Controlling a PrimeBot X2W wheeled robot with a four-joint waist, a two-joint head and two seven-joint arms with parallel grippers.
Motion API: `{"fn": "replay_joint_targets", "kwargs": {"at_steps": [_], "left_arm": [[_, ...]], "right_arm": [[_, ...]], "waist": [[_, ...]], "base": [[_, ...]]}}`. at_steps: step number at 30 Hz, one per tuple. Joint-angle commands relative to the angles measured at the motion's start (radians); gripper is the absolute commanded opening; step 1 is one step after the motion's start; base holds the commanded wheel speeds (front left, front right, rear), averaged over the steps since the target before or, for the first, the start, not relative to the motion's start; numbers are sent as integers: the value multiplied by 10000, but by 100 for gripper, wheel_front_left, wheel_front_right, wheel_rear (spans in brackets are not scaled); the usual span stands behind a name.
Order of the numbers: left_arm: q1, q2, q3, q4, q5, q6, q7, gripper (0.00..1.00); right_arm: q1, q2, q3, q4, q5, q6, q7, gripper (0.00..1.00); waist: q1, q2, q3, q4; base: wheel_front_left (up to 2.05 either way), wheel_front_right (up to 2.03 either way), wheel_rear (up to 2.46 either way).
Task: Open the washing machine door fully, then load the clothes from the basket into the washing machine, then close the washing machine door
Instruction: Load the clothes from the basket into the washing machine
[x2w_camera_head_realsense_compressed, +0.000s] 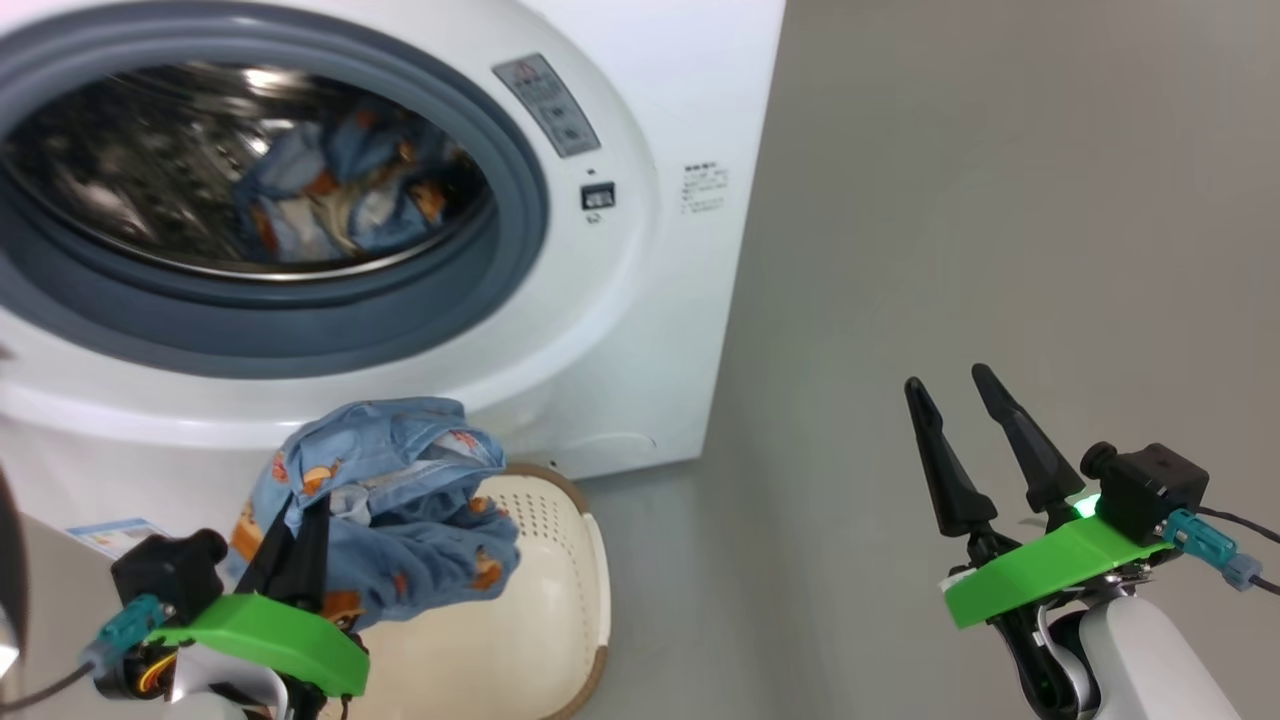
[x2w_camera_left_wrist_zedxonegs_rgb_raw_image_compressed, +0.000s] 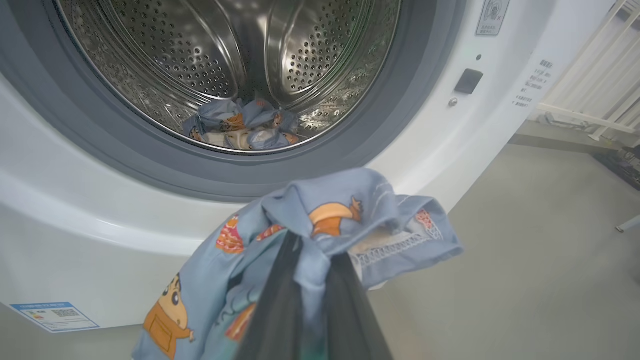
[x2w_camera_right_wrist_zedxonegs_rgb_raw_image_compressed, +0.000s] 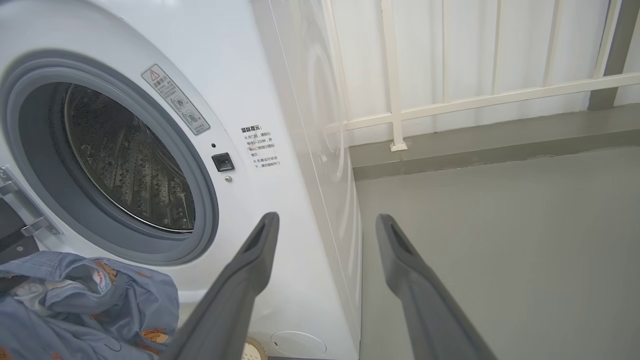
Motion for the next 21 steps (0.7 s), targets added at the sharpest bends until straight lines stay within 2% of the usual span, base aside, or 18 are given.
{"fn": "replay_joint_targets", "kwargs": {"at_steps": [1, 4, 10, 21], "left_arm": [[45, 176, 582, -571, 260, 154, -106, 0], [315, -52, 1016, -1286, 495, 299, -106, 0], [687, -368, 1467, -1866, 949, 365, -106, 0], [904, -818, 2031, -2199, 1402, 164, -106, 0]], "right_arm": [[125, -89, 261, -208, 72, 16, -48, 100], [231, -142, 242, -205, 106, 16, -48, 100], [352, -236, 210, -217, 146, 16, -48, 100], [379, -343, 140, -357, 144, 16, -48, 100]], "waist": [[0, 0, -514, 378], [0, 0, -681, 476], [0, 0, -890, 581], [0, 0, -811, 631]], "base": [[0, 0, 0], [0, 0, 0], [0, 0, 0], [0, 0, 0]]}}
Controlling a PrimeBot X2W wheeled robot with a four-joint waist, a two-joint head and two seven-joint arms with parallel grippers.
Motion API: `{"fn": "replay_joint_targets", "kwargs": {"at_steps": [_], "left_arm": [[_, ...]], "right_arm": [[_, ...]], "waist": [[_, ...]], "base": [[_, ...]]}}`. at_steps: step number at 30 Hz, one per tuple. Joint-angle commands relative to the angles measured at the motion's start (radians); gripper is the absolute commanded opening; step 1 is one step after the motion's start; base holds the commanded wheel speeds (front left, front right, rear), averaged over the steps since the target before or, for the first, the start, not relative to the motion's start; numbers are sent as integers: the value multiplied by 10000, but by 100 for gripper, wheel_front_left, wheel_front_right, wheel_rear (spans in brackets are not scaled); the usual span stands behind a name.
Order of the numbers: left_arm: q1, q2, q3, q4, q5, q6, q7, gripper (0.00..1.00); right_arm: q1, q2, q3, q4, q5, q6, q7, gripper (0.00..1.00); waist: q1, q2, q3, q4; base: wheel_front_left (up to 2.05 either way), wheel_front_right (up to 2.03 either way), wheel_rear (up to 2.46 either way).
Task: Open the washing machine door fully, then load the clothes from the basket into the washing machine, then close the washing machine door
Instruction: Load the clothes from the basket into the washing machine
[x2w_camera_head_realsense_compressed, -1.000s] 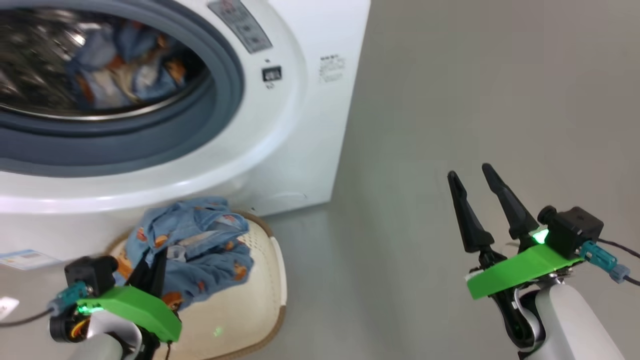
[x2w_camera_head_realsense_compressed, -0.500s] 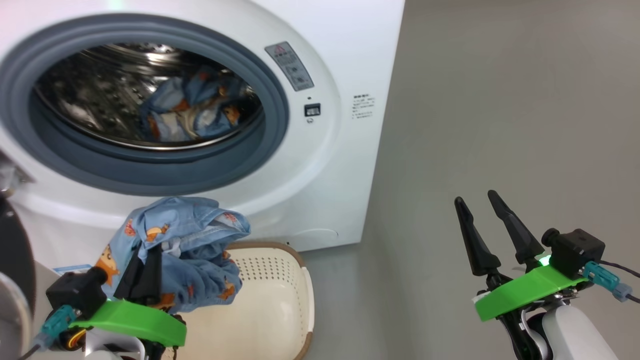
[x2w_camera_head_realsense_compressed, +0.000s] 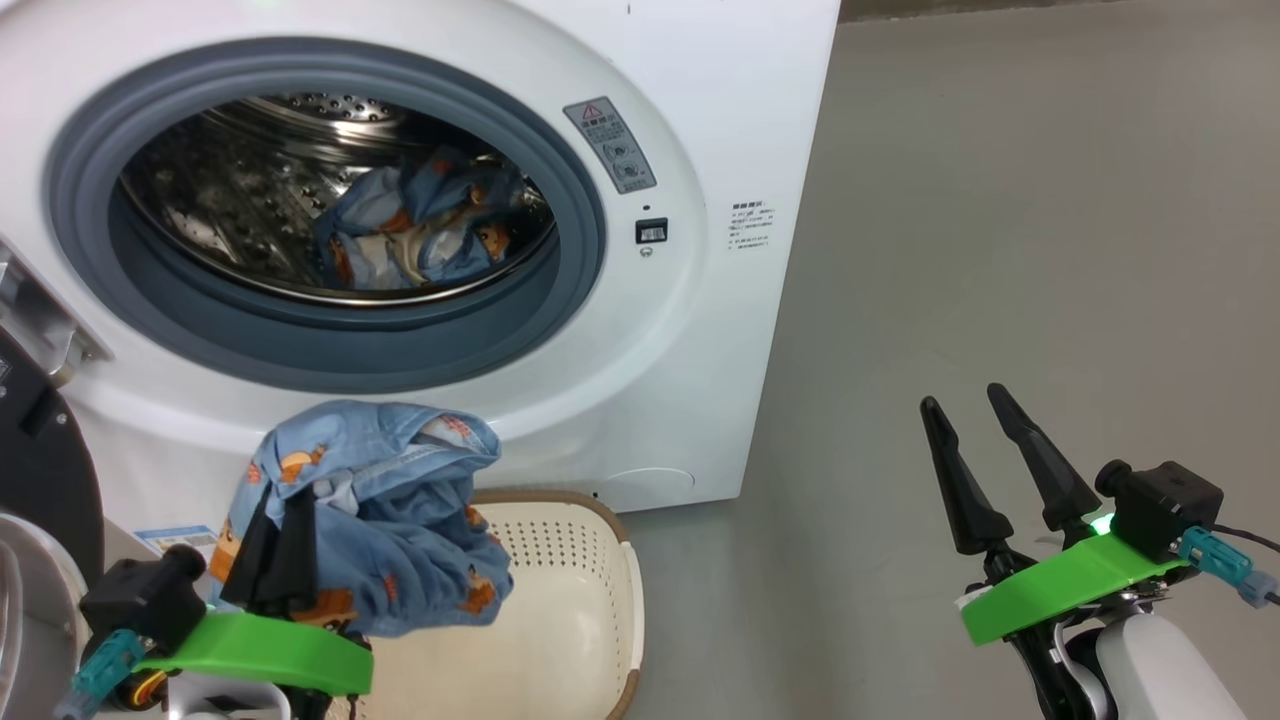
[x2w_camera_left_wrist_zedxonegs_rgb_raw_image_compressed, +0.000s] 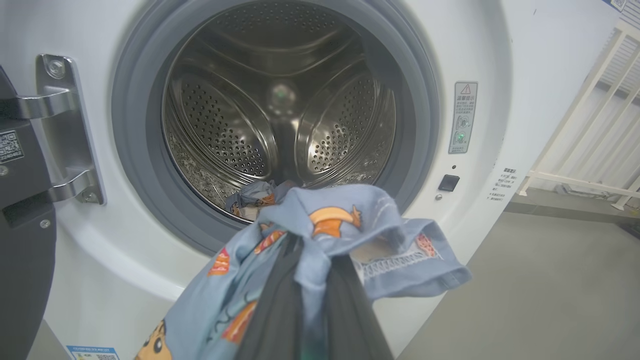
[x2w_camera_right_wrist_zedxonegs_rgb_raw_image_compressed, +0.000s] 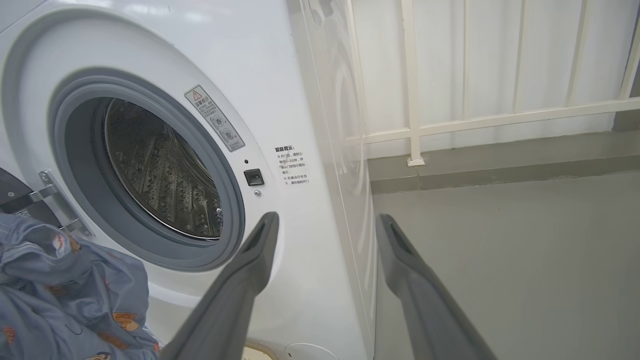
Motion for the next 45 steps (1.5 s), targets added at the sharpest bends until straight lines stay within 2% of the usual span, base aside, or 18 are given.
{"fn": "replay_joint_targets", "kwargs": {"at_steps": [1, 8, 15, 31, 45], "left_arm": [[-192, 155, 452, -292, 72, -50, -91, 0], [-984, 150, 698, -143, 270, -260, -91, 0], [-2610, 187, 1042, 350, 595, -461, -91, 0], [-6789, 520, 1489, 4248, 931, -904, -91, 0], [-10166, 1293, 1497, 7316, 1409, -1159, -91, 0]], "right_arm": [[6, -73, 171, -295, 45, 16, -48, 100], [-115, -17, 220, -344, 21, 16, -48, 100], [-327, 21, 313, -394, 4, 16, -48, 100], [-1104, 356, 402, -657, -192, 16, -48, 100], [-1781, 977, 533, -962, -367, 16, -48, 100]], "waist": [[0, 0, 48, -11], [0, 0, 353, -92], [0, 0, 887, -293], [0, 0, 3262, -1234], [0, 0, 5303, -2287]], "base": [[0, 0, 0], [0, 0, 0], [0, 0, 0], [0, 0, 0], [0, 0, 0]]}}
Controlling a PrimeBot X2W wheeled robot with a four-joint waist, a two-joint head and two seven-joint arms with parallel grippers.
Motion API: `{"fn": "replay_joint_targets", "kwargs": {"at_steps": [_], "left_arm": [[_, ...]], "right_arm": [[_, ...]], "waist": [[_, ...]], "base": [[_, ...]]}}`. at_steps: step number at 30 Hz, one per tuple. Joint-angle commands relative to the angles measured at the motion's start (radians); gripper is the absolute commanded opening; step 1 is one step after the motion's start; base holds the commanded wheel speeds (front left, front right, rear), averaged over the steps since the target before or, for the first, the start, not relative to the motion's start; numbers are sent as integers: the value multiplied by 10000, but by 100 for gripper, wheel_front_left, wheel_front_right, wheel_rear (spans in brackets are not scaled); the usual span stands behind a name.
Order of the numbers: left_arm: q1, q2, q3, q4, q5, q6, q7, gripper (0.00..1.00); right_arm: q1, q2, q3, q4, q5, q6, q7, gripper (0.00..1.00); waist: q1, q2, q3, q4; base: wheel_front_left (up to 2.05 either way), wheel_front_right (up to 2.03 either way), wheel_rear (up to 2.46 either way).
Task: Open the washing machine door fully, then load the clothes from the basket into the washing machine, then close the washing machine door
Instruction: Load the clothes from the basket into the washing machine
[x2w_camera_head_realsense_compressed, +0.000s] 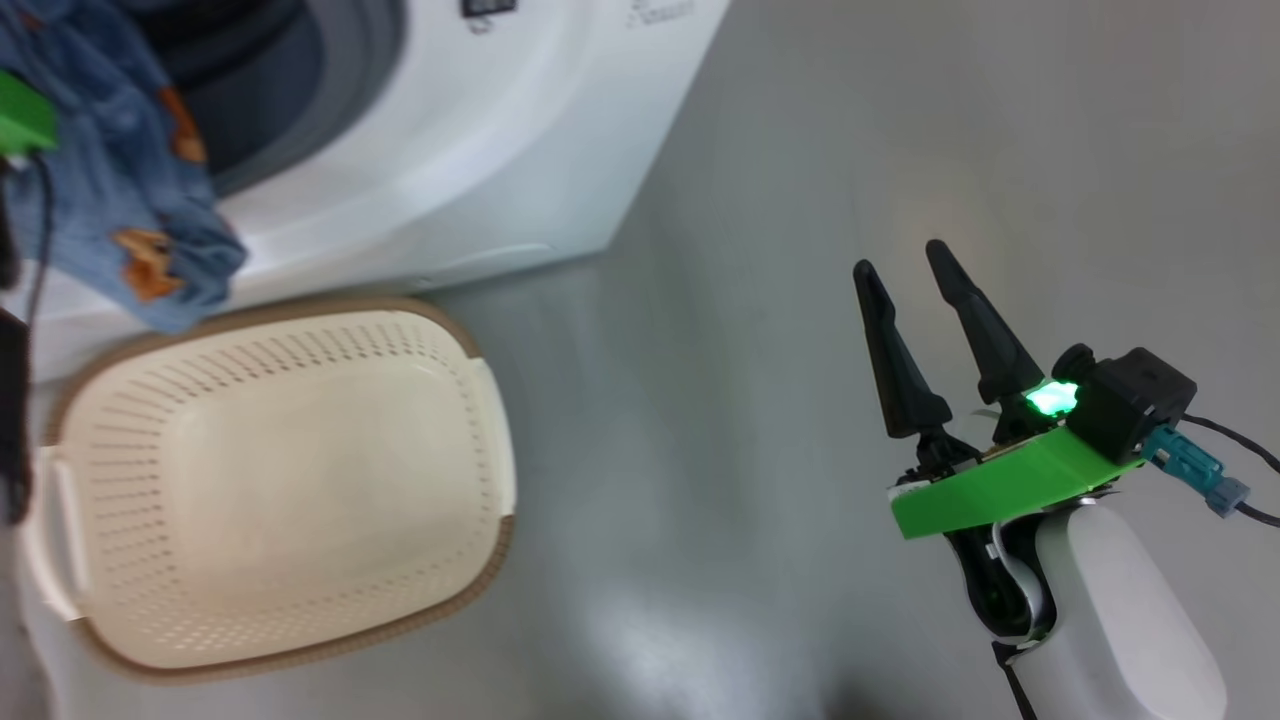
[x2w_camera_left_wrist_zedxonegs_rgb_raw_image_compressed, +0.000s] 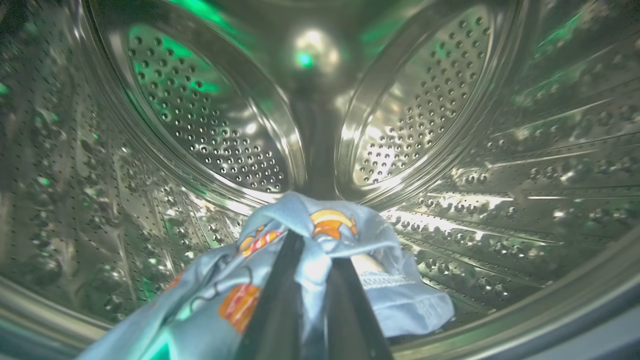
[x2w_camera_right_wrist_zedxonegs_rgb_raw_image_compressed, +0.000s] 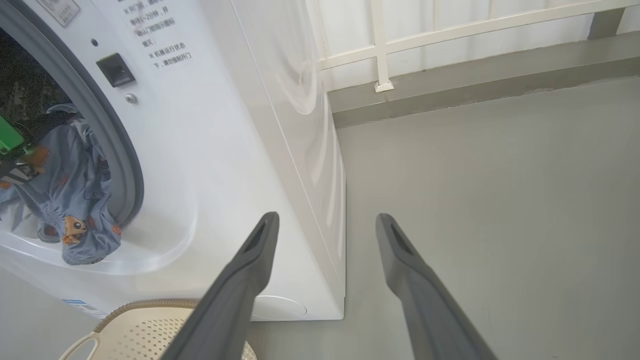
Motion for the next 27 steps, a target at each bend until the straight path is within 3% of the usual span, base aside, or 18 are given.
{"fn": "replay_joint_targets", "kwargs": {"at_steps": [1, 5, 9, 14, 16, 17, 18, 27], "left_arm": [[-382, 581, 107, -77, 133, -53, -51, 0], [-1172, 850, 85, -70, 453, -74, -51, 0], [-1685, 944, 412, -1102, 789, -66, -51, 0], [-1673, 676, 1562, -2915, 1154, 57, -51, 0], [-1431, 512, 1736, -2776, 1343, 47, -51, 0], [-1354, 452, 1748, -2599, 1436, 38, -51, 26], [-1264, 394, 1744, -2356, 1508, 29, -51, 100], [-1271, 281, 1533, -357, 1851, -18, -51, 100]], "right_arm": [[-91, 84, 241, -286, -90, 16, -48, 100], [-173, 216, 279, -326, -119, 16, -48, 100], [-175, 272, 272, -367, -147, 16, -48, 100], [-225, 315, 255, -410, -177, 16, -48, 100], [-233, 335, 275, -375, -192, 16, -48, 100], [-233, 345, 292, -358, -192, 16, -48, 100], [-233, 353, 312, -334, -194, 16, -48, 100], [-289, 383, 357, -229, -199, 16, -48, 100]], "waist": [[0, 0, 780, -668], [0, 0, 1150, -975], [0, 0, 1315, -1101], [0, 0, 1440, -1158], [0, 0, 1419, -1123], [0, 0, 1410, -1094], [0, 0, 1390, -1064], [0, 0, 1242, -890]], "base": [[0, 0, 0], [0, 0, 0], [0, 0, 0], [0, 0, 0], [0, 0, 0], [0, 0, 0], [0, 0, 0], [0, 0, 0]]}}
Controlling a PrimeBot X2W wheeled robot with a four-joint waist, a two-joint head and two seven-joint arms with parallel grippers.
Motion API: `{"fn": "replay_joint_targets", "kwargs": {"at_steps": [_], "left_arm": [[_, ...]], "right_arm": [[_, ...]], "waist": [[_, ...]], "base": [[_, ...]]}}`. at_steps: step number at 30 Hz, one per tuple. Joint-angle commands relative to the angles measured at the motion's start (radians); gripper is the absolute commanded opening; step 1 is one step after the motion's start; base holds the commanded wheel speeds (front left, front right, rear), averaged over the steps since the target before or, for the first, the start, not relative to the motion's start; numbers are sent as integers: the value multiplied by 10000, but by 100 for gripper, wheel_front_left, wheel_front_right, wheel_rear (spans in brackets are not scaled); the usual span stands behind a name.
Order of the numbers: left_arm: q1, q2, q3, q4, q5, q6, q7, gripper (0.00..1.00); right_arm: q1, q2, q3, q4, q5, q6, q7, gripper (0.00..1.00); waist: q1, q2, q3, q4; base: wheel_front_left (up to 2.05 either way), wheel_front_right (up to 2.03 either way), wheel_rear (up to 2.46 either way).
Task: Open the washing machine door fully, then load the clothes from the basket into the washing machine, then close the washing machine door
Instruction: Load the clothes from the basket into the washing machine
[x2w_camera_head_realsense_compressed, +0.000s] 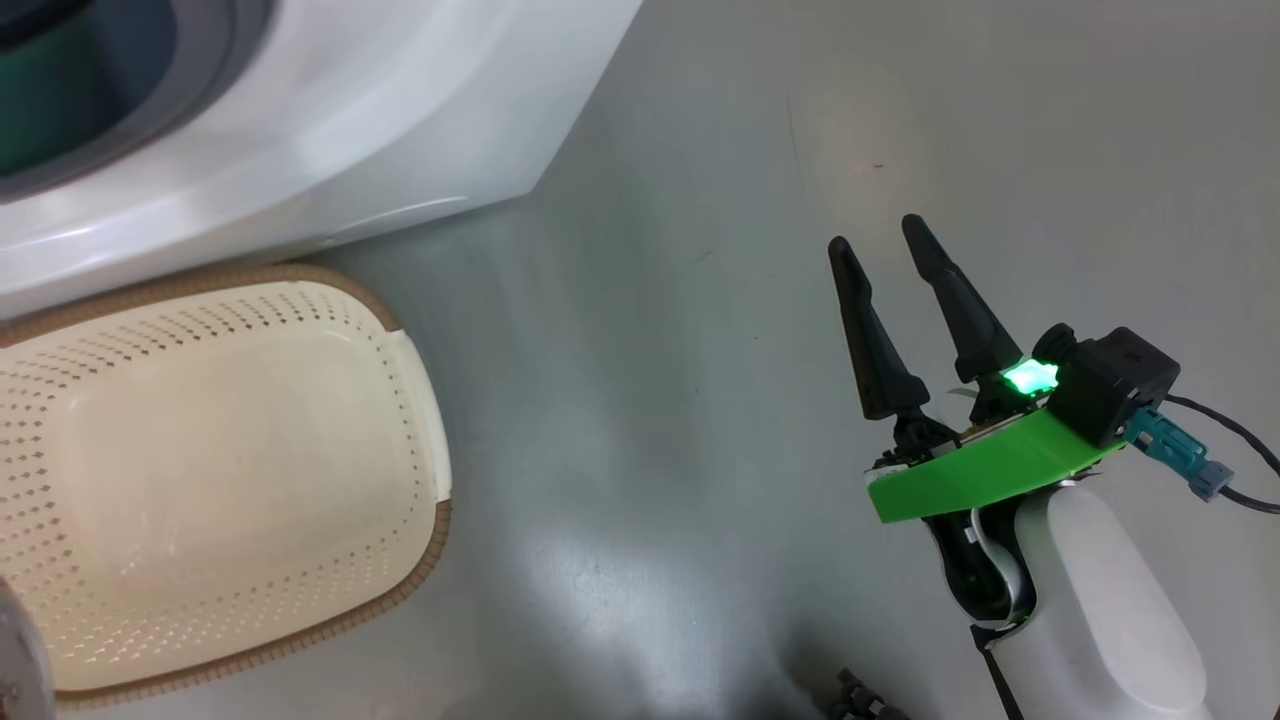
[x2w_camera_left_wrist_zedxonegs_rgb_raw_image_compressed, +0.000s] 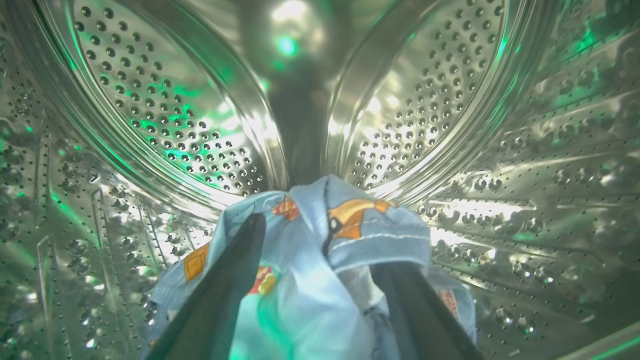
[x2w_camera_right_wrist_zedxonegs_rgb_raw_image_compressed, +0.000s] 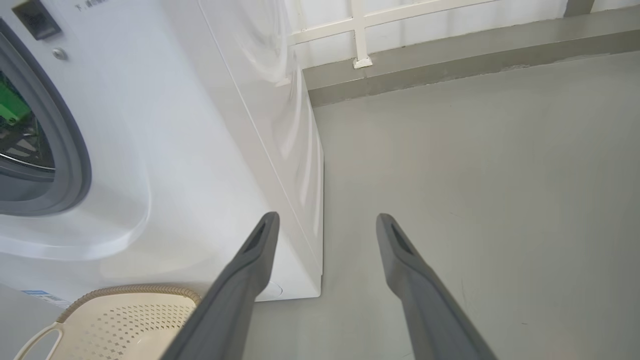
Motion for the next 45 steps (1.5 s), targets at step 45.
{"fn": "replay_joint_targets", "kwargs": {"at_steps": [45], "left_arm": [[7503, -1005, -283, -3665, -834, -103, -21, 100]], "right_arm": [[1245, -764, -16, 542, 287, 16, -48, 100]], "waist": [[0, 0, -4608, 2115]], "base": [[0, 0, 0]]}}
